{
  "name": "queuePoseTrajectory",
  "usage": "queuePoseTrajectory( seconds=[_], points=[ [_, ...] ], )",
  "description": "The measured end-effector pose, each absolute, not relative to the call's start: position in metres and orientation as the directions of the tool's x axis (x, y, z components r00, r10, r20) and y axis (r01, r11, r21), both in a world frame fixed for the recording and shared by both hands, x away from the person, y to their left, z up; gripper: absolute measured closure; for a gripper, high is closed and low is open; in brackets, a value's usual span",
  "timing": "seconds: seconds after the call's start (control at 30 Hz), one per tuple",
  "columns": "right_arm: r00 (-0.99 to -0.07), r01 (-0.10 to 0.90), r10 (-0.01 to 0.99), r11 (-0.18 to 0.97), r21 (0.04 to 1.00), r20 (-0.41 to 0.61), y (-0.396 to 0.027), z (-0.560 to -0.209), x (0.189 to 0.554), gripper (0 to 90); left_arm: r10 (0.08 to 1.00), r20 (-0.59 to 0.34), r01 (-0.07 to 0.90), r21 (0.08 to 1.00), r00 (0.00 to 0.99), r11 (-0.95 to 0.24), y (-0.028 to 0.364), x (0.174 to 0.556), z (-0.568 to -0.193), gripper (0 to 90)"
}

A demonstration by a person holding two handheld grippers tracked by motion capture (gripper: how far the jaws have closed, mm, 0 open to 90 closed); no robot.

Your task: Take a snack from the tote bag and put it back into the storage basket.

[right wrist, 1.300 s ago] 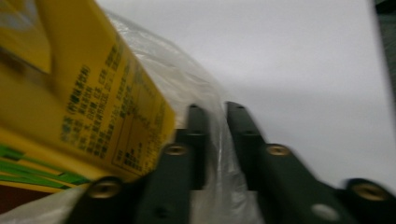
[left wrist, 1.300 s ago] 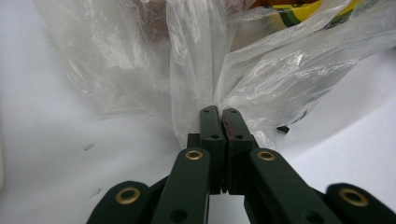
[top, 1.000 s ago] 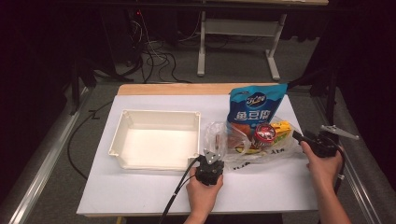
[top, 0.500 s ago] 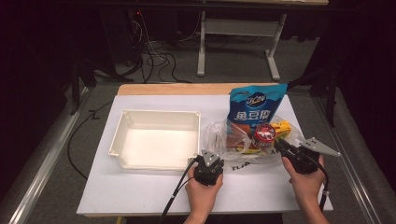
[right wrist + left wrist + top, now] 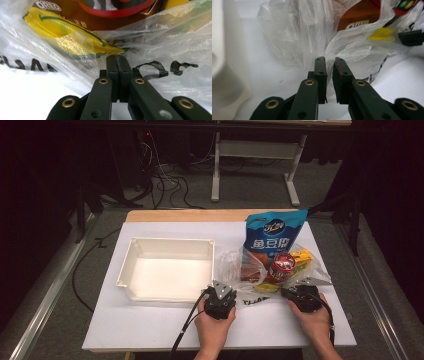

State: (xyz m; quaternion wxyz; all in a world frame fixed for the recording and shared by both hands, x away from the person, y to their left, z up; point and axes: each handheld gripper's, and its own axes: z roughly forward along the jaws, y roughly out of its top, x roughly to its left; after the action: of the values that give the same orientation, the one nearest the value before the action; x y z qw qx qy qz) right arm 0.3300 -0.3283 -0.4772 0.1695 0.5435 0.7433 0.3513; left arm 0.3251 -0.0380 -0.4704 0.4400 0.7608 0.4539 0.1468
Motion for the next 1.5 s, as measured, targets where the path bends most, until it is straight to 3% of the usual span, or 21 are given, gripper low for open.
queuePoseTrajectory(
  seconds=[0.2, 0.4, 0.6, 0.7, 0.77, 0.97, 1.17, 1.27, 1.5],
  points=[
    [-0.35, 0.684, 0.926, 0.149, 0.714, 0.142, -0.331, -0.473, 0.327, 87.4, 0.839, -0.166, 0.585, 0.784, 0.519, -0.207, -0.041, 0.329, -0.479, 89.6],
    [-0.429, 0.539, 0.887, 0.098, 0.837, 0.173, -0.303, -0.441, 0.307, 90.0, 0.859, -0.118, 0.602, 0.76, 0.497, -0.244, -0.045, 0.329, -0.481, 89.8],
    [-0.449, 0.471, 0.89, 0.16, 0.868, 0.08, -0.247, -0.439, 0.312, 66.0, 0.861, -0.12, 0.608, 0.755, 0.494, -0.244, -0.044, 0.328, -0.478, 86.9],
    [-0.41, 0.507, 0.905, 0.125, 0.853, 0.111, -0.238, -0.451, 0.323, 58.8, 0.855, -0.137, 0.596, 0.771, 0.5, -0.225, -0.039, 0.322, -0.474, 83.2],
    [-0.418, 0.508, 0.902, 0.132, 0.851, 0.109, -0.231, -0.456, 0.327, 61.3, 0.854, -0.142, 0.579, 0.788, 0.501, -0.209, -0.036, 0.319, -0.467, 78.0],
    [-0.476, 0.573, 0.867, 0.178, 0.8, 0.147, -0.221, -0.477, 0.338, 85.7, 0.853, -0.165, 0.501, 0.857, 0.495, -0.125, -0.022, 0.314, -0.435, 63.4],
    [-0.52, 0.586, 0.842, 0.229, 0.777, 0.144, -0.215, -0.48, 0.339, 89.7, 0.857, -0.19, 0.495, 0.864, 0.478, -0.085, -0.034, 0.336, -0.415, 42.2],
    [-0.543, 0.568, 0.832, 0.268, 0.778, 0.11, -0.21, -0.48, 0.337, 90.0, 0.851, -0.221, 0.537, 0.839, 0.476, -0.082, -0.048, 0.354, -0.413, 34.1],
    [-0.569, 0.539, 0.817, 0.283, 0.793, 0.095, -0.208, -0.479, 0.331, 90.0, 0.862, -0.23, 0.616, 0.779, 0.451, -0.115, -0.067, 0.382, -0.425, 29.4]
  ],
)
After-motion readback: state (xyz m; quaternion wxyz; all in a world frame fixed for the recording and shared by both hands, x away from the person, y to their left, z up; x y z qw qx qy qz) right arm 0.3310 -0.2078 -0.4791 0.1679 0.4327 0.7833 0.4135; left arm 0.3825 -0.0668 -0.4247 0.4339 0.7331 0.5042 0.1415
